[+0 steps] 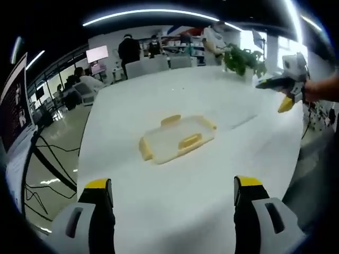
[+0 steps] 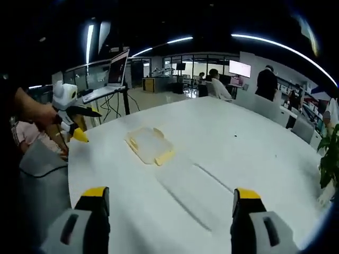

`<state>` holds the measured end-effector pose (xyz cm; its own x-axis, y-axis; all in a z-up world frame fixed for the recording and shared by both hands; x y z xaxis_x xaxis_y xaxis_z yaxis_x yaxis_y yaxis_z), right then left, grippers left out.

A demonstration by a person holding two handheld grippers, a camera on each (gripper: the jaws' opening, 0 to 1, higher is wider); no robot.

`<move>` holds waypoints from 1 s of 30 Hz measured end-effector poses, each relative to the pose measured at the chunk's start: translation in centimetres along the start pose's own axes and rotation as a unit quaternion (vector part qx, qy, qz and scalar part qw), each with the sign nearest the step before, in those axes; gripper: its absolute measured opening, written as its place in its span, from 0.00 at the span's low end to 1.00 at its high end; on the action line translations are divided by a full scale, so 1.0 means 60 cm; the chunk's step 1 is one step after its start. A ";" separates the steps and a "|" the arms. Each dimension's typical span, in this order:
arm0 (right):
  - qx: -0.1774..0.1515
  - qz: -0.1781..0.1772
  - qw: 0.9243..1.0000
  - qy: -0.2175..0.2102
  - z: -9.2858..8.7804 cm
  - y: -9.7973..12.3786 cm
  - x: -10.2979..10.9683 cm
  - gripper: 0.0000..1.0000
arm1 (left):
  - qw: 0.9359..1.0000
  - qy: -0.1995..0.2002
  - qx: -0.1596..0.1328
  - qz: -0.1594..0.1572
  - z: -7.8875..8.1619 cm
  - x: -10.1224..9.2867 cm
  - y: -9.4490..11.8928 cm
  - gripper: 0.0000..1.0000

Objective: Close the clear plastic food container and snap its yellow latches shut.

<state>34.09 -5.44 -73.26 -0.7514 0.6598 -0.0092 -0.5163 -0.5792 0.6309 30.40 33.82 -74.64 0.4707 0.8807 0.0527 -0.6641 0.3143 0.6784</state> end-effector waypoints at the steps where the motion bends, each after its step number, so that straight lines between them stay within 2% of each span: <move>1: 0.002 0.002 1.000 0.002 0.000 -0.003 -0.003 0.98 | 1.000 0.006 -0.001 -0.003 0.001 0.003 -0.003 0.93; 4: 0.006 0.006 1.000 0.004 0.007 -0.011 -0.012 0.98 | 1.000 0.001 0.001 -0.007 0.003 0.007 -0.013 0.93; 7: 0.009 0.011 1.000 0.024 0.013 -0.019 -0.018 0.97 | 1.000 -0.027 0.005 -0.009 0.006 0.013 -0.023 0.86; 9: 0.009 0.016 0.999 0.027 0.017 -0.026 -0.020 0.98 | 0.999 -0.032 0.004 -0.003 0.009 0.016 -0.026 0.90; 11: 0.010 0.019 0.999 0.031 0.021 -0.034 -0.021 0.98 | 0.999 -0.035 0.008 -0.021 0.012 0.016 -0.037 0.94; 15: 0.011 0.030 0.999 0.039 0.024 -0.049 -0.020 0.97 | 0.997 -0.071 0.019 -0.024 0.015 0.017 -0.044 0.90; 17: 0.014 0.037 0.998 0.046 0.025 -0.055 -0.021 0.98 | 0.994 -0.104 0.021 -0.015 0.018 0.018 -0.047 0.88; 18: 0.017 0.043 0.998 0.053 0.027 -0.058 -0.023 0.97 | 0.992 -0.124 0.019 -0.010 0.020 0.018 -0.050 0.91; 20: 0.022 0.049 0.996 0.070 0.031 -0.064 -0.027 0.97 | 0.991 -0.127 0.025 -0.025 0.019 0.013 -0.056 0.96; 26: 0.013 0.053 0.995 0.078 0.045 -0.072 -0.030 0.98 | 0.987 -0.156 0.029 -0.037 0.024 0.018 -0.064 0.95; 27: 0.012 0.055 0.995 0.084 0.048 -0.075 -0.029 0.98 | 0.985 -0.164 0.032 -0.037 0.024 0.019 -0.065 0.96; 28: 0.013 0.057 0.995 0.087 0.049 -0.078 -0.029 0.98 | 0.980 -0.190 0.037 -0.037 0.024 0.021 -0.066 0.96; 30: 0.016 0.060 0.994 0.091 0.051 -0.083 -0.030 0.98 | 0.977 -0.202 0.042 -0.047 0.024 0.020 -0.068 0.95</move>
<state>39.29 -2.27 -74.03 -0.8700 0.4878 -0.0715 -0.4078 -0.6306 0.6604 34.50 33.09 -76.30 0.7296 0.6319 0.2614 -0.5651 0.3419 0.7508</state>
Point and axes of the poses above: the point that each gripper's makers call its tool centre point, and the gripper's own axes: y roughly backward along the fingers, x roughly to its left, z roughly out of its top, the point moved 10 cm from there along y, roughly backward along the fingers, and after that the axes turned 5 degrees about x, right-handed, at the moved point
